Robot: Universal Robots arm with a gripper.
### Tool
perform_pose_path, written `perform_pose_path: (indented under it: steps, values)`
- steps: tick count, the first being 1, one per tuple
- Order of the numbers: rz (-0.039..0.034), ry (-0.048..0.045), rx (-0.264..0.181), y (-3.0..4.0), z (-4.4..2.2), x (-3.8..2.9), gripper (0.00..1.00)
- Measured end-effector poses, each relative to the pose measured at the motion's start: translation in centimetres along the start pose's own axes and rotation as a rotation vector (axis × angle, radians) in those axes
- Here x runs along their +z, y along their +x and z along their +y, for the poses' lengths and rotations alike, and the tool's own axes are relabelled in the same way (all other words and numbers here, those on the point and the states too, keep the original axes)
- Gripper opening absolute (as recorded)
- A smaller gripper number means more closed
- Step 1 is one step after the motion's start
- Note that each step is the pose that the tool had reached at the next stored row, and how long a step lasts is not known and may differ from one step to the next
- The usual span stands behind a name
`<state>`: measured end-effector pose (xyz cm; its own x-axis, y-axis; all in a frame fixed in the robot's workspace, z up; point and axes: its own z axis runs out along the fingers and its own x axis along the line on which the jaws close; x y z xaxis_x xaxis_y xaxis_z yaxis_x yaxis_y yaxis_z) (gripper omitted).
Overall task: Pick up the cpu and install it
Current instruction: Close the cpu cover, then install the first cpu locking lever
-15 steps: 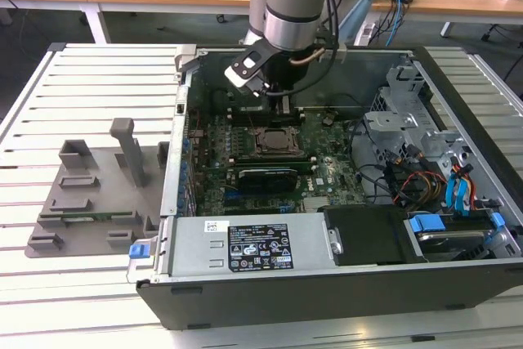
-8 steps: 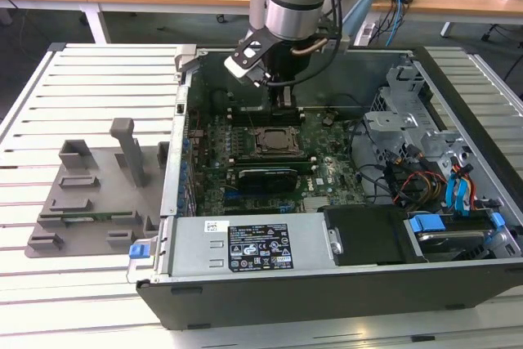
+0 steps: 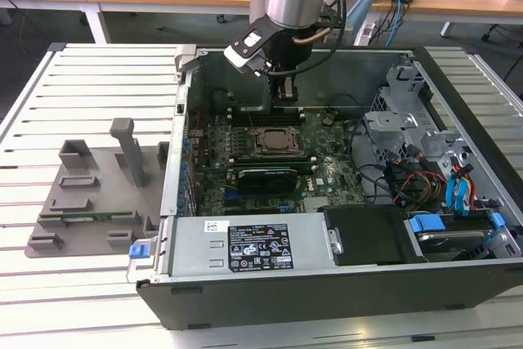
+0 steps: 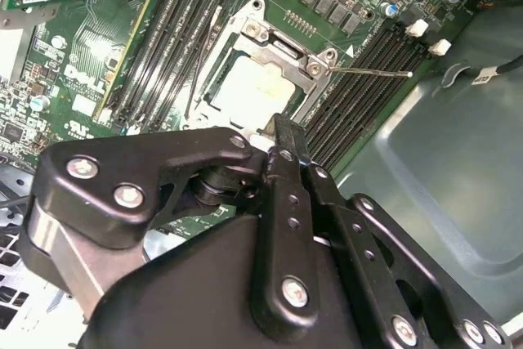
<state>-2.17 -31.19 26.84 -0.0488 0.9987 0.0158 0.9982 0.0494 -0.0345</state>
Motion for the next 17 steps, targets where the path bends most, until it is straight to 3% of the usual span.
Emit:
perform_pose_path:
  steps: [12, 17]
  values:
    - [-0.0001, 0.0, -0.003, 0.0, 0.0, -0.03, 0.11]
    - [-0.0055, 0.0025, -0.159, 0.0, 0.0, -0.04, 0.11]
